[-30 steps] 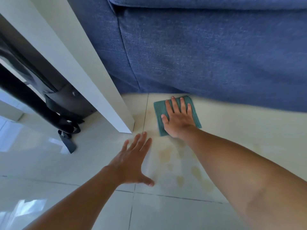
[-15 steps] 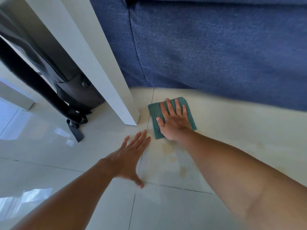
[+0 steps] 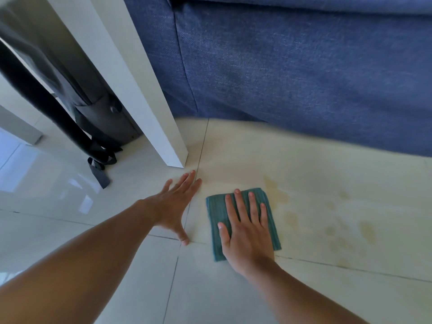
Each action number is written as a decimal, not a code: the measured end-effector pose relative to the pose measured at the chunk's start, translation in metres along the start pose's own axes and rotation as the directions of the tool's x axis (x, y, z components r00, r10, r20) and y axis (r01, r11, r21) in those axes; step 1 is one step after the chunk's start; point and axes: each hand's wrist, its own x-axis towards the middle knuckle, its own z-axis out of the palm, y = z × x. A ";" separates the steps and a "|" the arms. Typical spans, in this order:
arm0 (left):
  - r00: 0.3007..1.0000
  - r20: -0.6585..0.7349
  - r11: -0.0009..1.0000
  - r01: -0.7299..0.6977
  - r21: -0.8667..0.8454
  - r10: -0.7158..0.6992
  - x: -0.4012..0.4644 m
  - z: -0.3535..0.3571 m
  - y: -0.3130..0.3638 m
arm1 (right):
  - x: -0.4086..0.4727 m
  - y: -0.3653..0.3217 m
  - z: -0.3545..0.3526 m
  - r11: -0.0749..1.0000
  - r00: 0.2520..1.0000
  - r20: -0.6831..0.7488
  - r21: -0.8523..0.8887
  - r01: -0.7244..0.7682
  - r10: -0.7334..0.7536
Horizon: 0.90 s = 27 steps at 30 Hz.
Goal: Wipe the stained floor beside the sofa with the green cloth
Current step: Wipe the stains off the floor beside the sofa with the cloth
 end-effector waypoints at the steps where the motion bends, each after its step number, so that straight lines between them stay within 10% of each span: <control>1: 1.000 -0.002 1.000 -0.001 -0.001 0.001 0.000 0.000 0.000 | 0.000 0.000 -0.001 1.000 1.000 0.002 0.000 0.001 -0.001; 27: 0.996 -0.055 0.992 0.067 -0.105 -0.073 -0.024 0.016 -0.031 | 0.105 -0.065 0.000 1.000 0.998 0.068 -0.002 0.010 -0.010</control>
